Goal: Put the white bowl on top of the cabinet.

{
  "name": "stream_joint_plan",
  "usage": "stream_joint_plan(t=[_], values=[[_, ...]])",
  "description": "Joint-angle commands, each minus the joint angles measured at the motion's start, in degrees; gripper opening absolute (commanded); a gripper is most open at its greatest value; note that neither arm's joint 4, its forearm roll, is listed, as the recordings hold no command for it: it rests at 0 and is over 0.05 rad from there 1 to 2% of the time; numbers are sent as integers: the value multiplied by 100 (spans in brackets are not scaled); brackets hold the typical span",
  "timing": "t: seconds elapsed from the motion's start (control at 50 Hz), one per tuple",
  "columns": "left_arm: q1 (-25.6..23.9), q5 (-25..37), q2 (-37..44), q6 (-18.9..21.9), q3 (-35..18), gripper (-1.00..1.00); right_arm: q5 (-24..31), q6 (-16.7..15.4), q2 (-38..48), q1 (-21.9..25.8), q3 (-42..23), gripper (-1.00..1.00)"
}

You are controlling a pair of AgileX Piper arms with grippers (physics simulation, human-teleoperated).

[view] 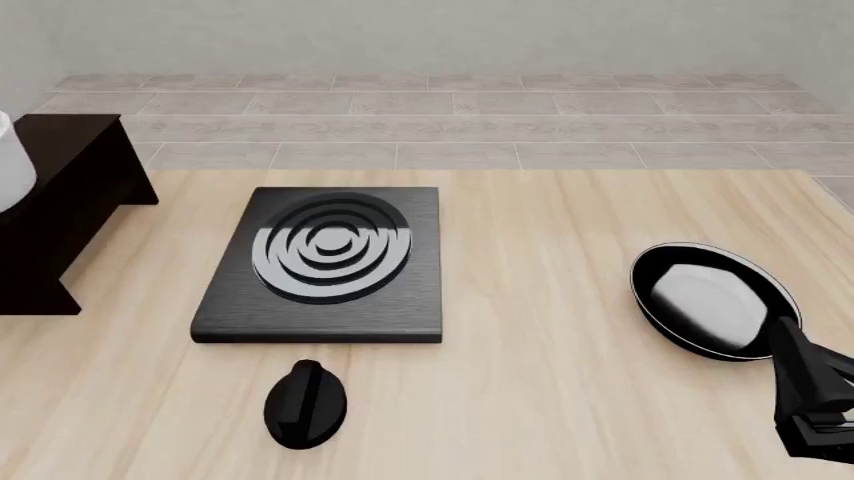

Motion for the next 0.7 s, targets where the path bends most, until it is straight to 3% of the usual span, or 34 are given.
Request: stream_joint_plan(t=[0.02,0.7], values=[[37,333,-305,-3,-188,100,0,-1,0,-1,0,100],[-321,821,-1244,-224,2,100,0,1,-1,0,0,100]])
